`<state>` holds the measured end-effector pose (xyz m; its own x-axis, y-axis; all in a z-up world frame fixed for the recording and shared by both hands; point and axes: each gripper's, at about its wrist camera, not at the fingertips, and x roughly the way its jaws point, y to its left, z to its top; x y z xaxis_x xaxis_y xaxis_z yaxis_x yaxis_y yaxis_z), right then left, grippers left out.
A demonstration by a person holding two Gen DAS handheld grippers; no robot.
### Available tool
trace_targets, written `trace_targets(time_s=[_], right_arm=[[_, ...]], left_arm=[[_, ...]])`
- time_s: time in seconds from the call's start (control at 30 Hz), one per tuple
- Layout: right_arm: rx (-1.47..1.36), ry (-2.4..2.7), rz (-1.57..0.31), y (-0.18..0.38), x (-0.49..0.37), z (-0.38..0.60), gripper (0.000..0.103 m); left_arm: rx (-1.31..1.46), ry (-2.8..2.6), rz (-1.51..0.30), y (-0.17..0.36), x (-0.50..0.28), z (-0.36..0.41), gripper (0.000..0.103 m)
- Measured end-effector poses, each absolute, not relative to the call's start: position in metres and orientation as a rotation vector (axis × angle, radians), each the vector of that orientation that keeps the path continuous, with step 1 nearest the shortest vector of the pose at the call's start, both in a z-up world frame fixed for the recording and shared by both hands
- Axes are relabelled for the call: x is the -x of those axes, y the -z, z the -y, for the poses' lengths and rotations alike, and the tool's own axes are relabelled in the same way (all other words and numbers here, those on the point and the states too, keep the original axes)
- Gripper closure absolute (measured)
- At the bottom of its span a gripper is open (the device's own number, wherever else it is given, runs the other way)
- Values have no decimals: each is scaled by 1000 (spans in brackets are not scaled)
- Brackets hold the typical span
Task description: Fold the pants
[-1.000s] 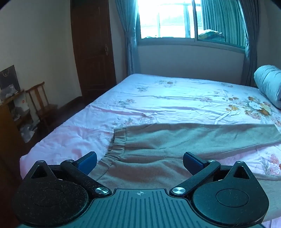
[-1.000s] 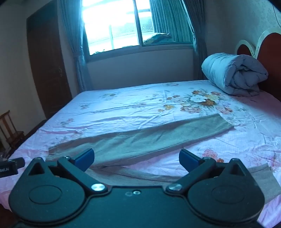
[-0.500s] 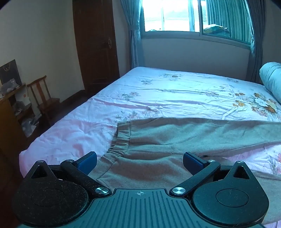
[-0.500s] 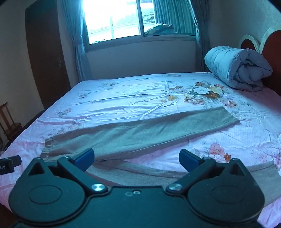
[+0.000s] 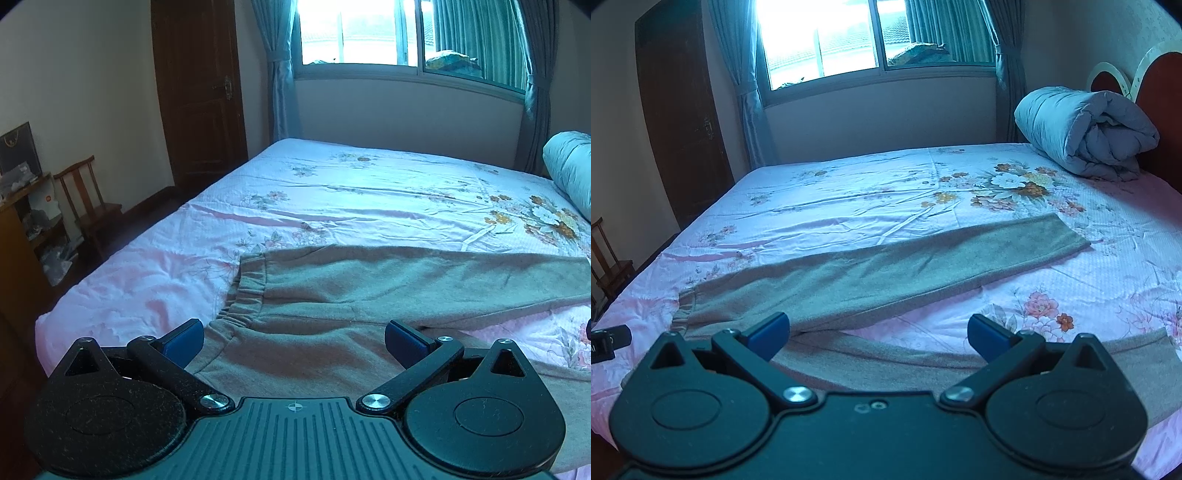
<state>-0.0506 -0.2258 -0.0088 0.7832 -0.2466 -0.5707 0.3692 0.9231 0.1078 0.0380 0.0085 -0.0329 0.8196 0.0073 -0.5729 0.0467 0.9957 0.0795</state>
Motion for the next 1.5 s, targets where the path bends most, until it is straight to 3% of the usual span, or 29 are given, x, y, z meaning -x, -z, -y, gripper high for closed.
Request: trace_targets(time_s=[1.5], right_arm=[[-212,329,-585,9,51,222,6]], left_arm=[[-88,21,-608,30,-38,-11,0]])
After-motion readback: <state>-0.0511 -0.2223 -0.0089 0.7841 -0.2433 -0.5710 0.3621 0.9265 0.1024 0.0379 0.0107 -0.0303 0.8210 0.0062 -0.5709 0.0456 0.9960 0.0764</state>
